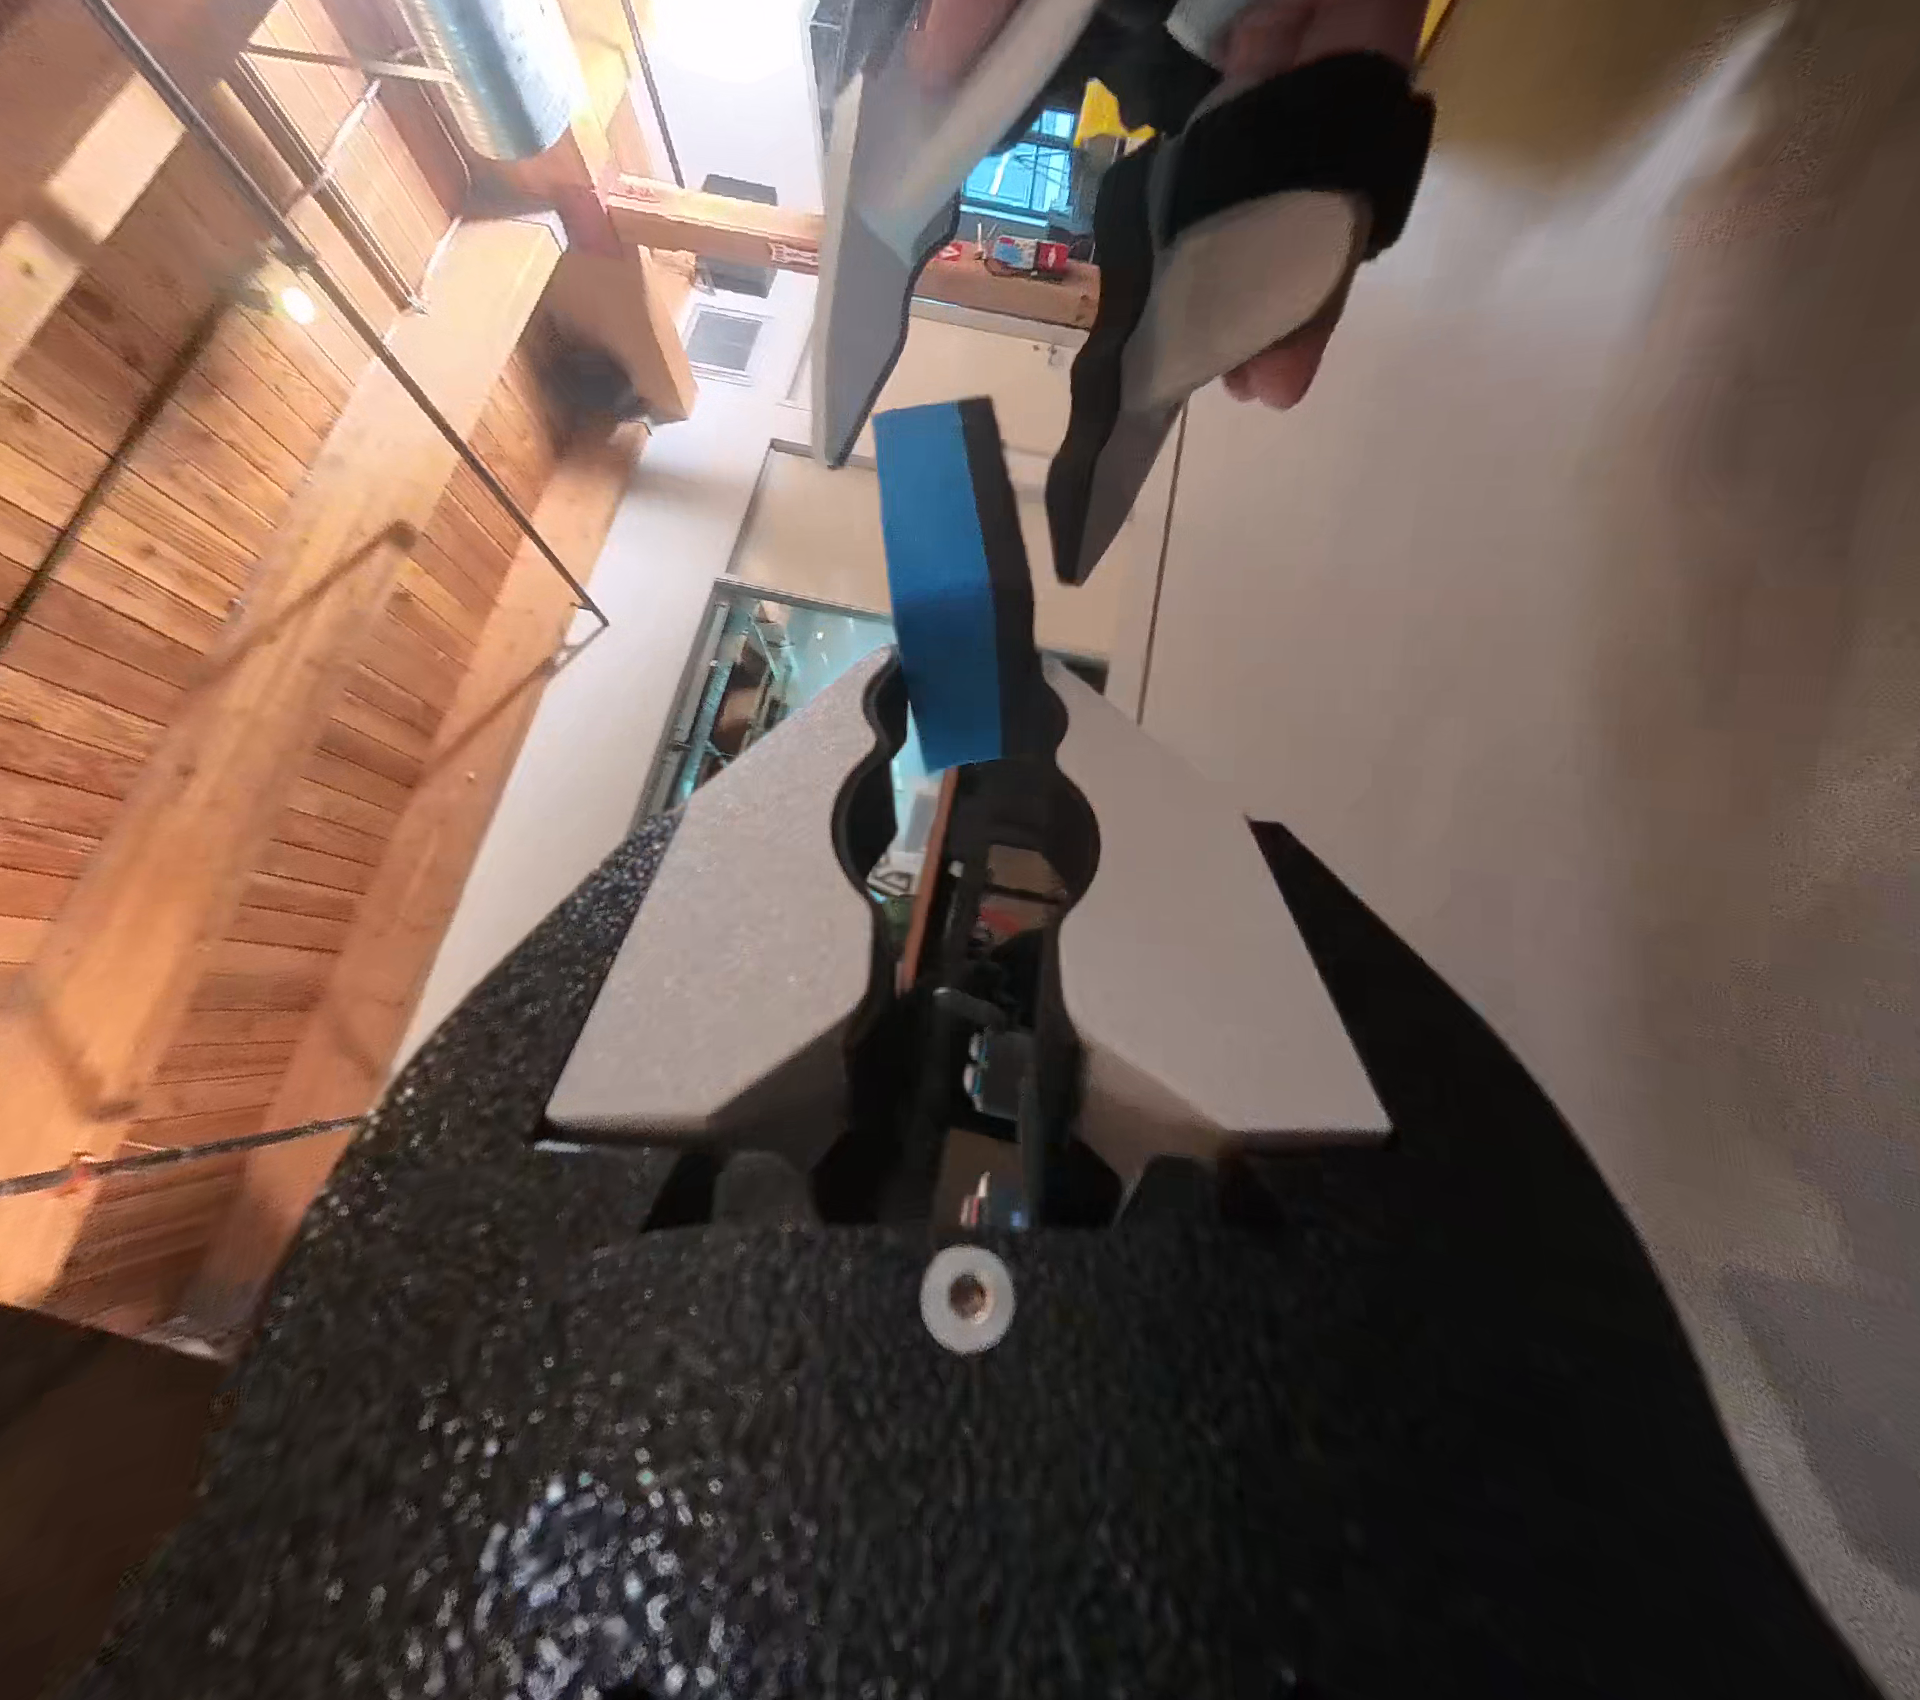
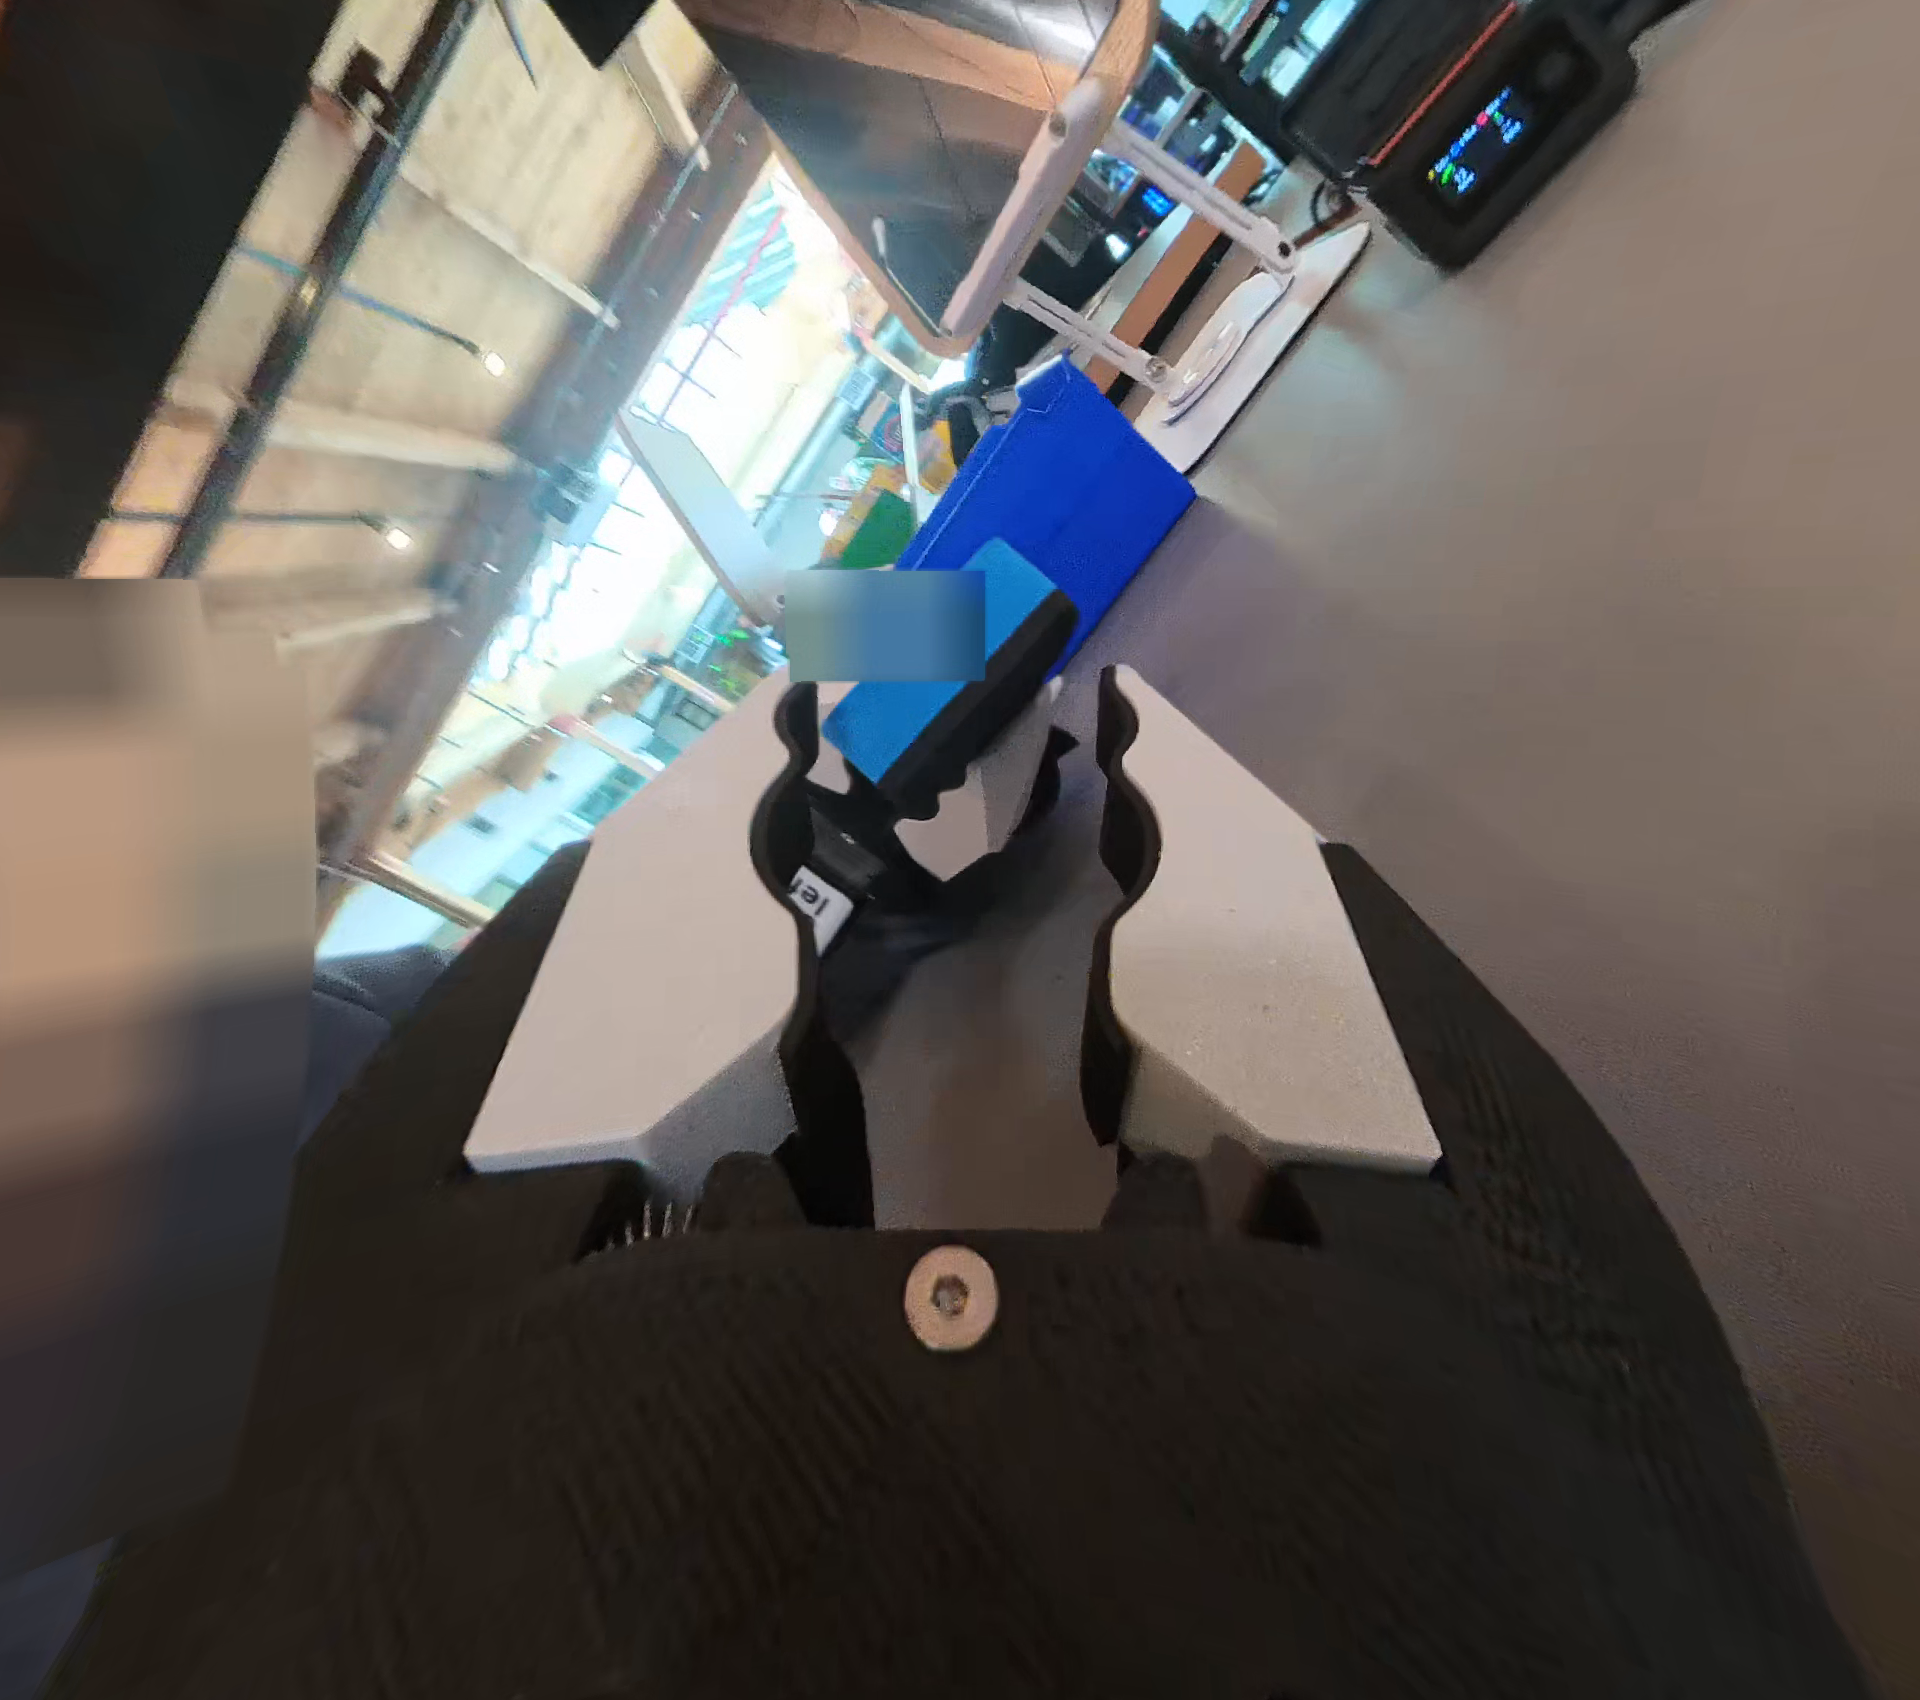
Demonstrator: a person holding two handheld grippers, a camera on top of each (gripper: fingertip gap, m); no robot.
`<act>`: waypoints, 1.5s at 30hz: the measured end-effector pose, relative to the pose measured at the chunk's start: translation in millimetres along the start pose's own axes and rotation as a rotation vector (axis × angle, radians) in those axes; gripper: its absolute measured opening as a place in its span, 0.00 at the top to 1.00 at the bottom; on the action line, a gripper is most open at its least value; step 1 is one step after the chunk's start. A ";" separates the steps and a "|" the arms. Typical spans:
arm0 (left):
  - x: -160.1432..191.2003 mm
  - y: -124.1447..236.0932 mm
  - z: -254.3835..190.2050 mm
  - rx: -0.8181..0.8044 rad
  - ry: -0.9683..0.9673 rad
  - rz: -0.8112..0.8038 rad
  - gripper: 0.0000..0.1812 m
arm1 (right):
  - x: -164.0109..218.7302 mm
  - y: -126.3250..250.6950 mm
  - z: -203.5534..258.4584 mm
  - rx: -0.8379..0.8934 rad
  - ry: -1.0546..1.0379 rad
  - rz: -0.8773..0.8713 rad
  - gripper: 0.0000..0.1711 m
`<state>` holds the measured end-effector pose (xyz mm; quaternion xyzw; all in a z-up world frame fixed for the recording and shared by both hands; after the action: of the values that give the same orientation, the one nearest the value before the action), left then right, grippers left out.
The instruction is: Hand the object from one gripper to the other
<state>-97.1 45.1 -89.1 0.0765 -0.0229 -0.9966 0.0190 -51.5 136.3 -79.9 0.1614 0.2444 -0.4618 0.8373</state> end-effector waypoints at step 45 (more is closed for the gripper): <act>18.1 19.1 42.4 0.222 1.391 -0.915 0.88 | 17.3 -15.6 42.0 -0.213 0.479 -0.122 0.73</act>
<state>-120.8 27.1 -49.1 0.6766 -0.0707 -0.6238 -0.3848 -46.1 95.3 -55.5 0.1622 0.4920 -0.4315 0.7385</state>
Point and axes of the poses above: each gripper's, where its closed fingertips meet, y back along the fingers, x out of its underside, z = x × y across the jaws, the point moved 5 cm from there along y, back along the fingers, and after that the axes turned 11 degrees about x, right-handed, at the moved point
